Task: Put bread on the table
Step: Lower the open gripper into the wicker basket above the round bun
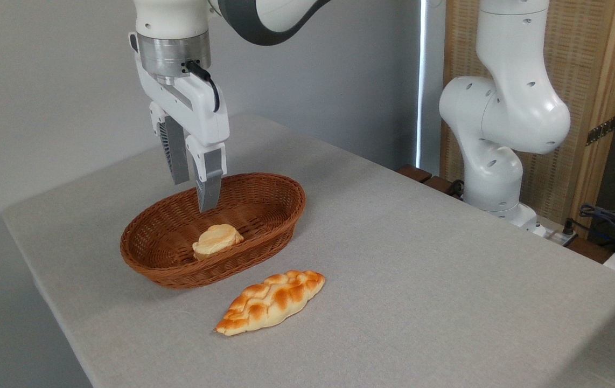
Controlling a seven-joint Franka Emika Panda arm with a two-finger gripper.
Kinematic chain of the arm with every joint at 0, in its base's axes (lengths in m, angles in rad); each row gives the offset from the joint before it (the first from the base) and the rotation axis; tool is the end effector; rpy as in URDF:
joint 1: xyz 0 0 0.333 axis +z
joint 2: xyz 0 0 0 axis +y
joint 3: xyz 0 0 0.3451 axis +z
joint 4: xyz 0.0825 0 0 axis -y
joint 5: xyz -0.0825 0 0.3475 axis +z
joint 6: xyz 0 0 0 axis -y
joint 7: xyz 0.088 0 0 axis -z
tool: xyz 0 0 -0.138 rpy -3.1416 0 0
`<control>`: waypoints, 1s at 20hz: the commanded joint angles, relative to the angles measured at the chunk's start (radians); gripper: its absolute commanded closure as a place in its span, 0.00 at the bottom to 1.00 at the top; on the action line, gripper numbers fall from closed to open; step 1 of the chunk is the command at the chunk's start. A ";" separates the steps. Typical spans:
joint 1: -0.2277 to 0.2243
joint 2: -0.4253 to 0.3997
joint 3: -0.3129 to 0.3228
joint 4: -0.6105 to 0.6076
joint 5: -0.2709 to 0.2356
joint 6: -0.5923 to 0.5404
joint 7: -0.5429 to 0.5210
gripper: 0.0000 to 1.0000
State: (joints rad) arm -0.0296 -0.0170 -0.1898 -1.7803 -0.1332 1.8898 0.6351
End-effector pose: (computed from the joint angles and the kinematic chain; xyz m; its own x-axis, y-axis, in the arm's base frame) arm 0.5224 -0.1313 0.5688 0.6730 -0.7187 0.1747 -0.7332 -0.6794 0.0292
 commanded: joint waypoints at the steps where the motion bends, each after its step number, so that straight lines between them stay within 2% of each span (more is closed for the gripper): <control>1: 0.000 -0.014 0.006 -0.002 -0.014 -0.017 0.017 0.00; 12: 0.000 -0.015 0.003 -0.002 -0.011 -0.017 -0.032 0.00; 20: -0.003 0.000 -0.043 -0.070 -0.003 0.002 -0.046 0.00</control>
State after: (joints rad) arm -0.0318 -0.0126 -0.2257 -1.8165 -0.1333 1.8881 0.6038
